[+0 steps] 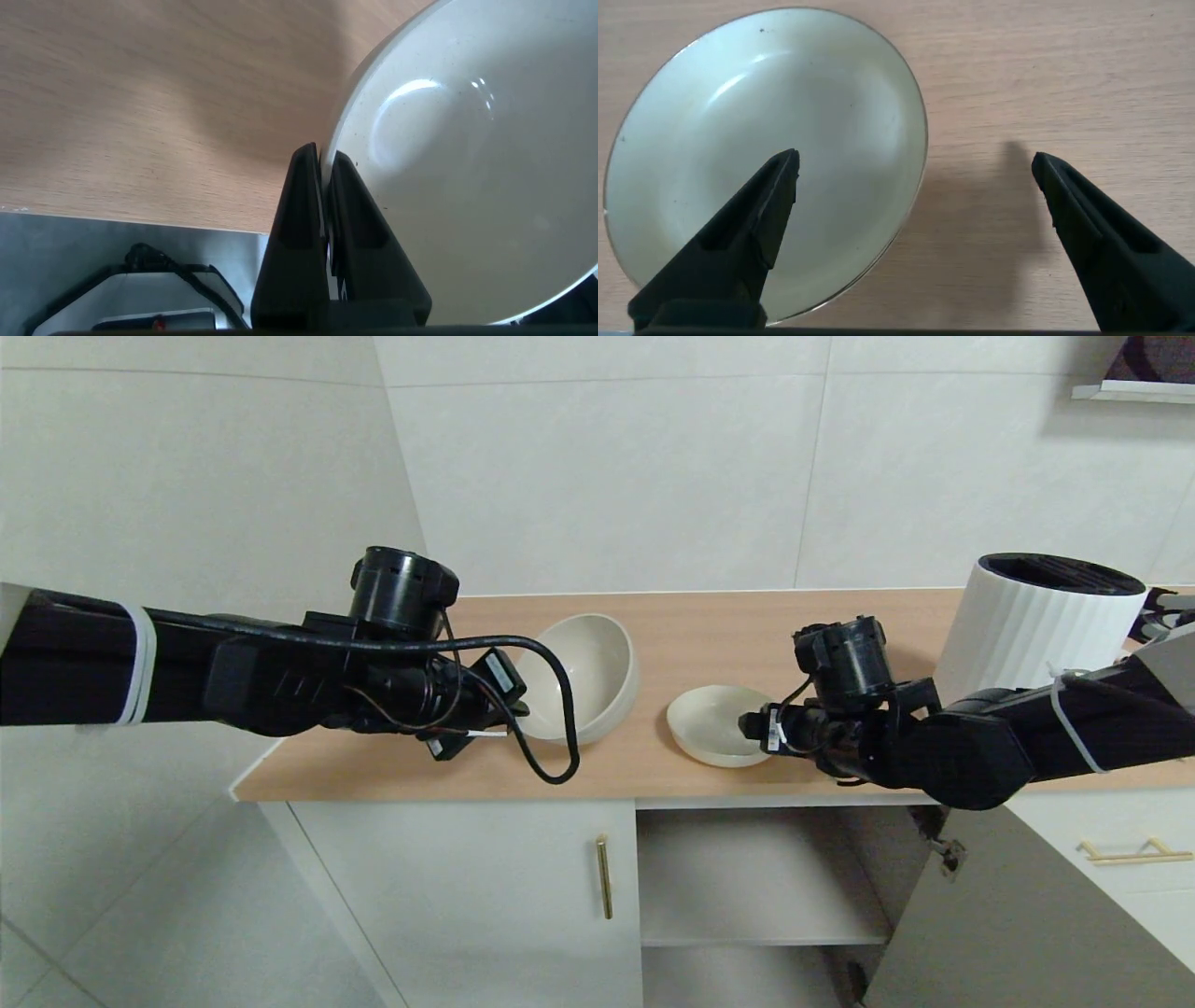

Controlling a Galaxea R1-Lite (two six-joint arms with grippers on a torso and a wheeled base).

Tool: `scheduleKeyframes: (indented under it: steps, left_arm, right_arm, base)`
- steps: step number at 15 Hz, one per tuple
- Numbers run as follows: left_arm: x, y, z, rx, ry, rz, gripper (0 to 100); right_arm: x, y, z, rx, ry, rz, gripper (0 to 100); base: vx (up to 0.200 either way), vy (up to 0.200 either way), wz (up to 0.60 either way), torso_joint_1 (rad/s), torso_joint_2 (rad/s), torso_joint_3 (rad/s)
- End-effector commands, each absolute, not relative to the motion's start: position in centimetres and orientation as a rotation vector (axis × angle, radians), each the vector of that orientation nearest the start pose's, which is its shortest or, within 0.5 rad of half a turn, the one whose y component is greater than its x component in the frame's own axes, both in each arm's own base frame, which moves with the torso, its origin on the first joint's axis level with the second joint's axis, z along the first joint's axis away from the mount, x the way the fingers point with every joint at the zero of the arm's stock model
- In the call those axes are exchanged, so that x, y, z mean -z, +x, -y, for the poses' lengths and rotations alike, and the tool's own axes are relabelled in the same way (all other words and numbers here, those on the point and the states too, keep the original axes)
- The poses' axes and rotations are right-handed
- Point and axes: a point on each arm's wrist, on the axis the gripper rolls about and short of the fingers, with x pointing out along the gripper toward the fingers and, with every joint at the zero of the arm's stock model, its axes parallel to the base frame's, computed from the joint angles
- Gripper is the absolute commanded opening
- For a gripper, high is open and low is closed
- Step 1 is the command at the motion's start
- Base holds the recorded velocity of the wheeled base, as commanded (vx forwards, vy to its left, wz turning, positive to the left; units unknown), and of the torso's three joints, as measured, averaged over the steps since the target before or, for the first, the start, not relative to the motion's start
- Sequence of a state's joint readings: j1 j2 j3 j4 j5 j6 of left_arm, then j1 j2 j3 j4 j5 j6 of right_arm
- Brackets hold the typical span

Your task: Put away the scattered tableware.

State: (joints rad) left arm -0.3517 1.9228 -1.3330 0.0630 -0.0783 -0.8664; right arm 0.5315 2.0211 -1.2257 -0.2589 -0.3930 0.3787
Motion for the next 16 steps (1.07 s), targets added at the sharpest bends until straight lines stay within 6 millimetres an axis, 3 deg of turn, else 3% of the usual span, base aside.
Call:
scheduleKeyframes:
  steps: [1,8,11,13,16]
  left_arm:
    - [-18.6,34.8,13.0,0.106,-0.734,-0.781,0]
    - [-18.6,34.7,12.9,0.106,-0.727,-0.781,0]
    - [-19.5,33.6,12.5,0.122,-0.715,-0.765,0]
    - [-19.9,32.6,12.1,0.136,-0.699,-0.760,0]
    - [-19.6,29.9,12.0,0.237,-0.592,-0.802,0]
  right_arm:
    - [-14.6,34.4,-19.2,-0.044,0.131,-0.499,0]
    - [-14.8,34.2,-19.2,-0.047,0.132,-0.500,0]
    - [-15.7,33.6,-18.7,-0.052,0.139,-0.490,0]
    - [-16.6,32.3,-18.0,-0.060,0.134,-0.504,0]
    - [-19.2,28.9,-16.1,-0.169,0.146,-0.589,0]
  base:
    - [0.000,0.000,0.00,0.000,0.00,0.000]
    - [0.000,0.000,0.00,0.000,0.00,0.000]
    - [0.000,0.000,0.00,0.000,0.00,0.000]
    - [0.000,0.000,0.00,0.000,0.00,0.000]
    - [0.000,0.000,0.00,0.000,0.00,0.000]
